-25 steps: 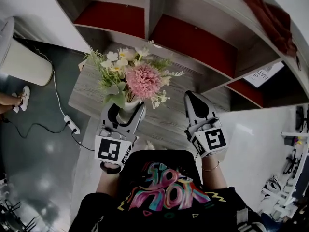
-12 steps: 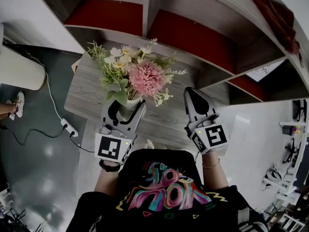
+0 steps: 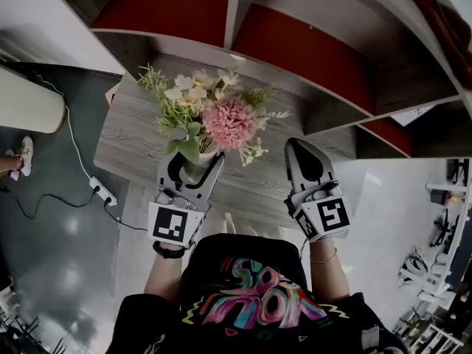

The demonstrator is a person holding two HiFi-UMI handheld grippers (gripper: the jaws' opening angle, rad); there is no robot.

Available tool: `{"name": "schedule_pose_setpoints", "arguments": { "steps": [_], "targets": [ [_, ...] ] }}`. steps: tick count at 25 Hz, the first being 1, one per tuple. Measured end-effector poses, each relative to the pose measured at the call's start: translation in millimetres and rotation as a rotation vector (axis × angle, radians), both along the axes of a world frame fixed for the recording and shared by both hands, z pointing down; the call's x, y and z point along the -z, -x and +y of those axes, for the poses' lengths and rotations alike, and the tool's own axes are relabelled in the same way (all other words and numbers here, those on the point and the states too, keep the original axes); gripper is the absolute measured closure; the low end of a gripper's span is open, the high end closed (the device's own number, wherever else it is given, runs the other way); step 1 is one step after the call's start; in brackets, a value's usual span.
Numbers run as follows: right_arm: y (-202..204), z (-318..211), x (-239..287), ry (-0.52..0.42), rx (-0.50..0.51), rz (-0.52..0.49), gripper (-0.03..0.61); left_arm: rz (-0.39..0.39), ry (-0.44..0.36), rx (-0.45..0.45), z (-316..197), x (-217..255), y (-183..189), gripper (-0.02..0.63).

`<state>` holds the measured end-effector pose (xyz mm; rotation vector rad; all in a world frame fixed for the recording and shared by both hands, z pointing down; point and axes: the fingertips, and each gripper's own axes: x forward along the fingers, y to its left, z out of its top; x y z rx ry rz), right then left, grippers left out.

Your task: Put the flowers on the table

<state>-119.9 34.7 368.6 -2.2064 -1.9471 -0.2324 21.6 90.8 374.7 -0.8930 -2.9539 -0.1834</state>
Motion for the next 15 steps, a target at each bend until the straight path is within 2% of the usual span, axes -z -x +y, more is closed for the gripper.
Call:
{"name": "schedule_pose_setpoints", "arguments": {
  "steps": [15],
  "targets": [
    [-2,-12,-16,-0.034,0.0,0.016,0.563,-0.036,0.053,0.042,14,-35,5,0.345]
  ]
}}
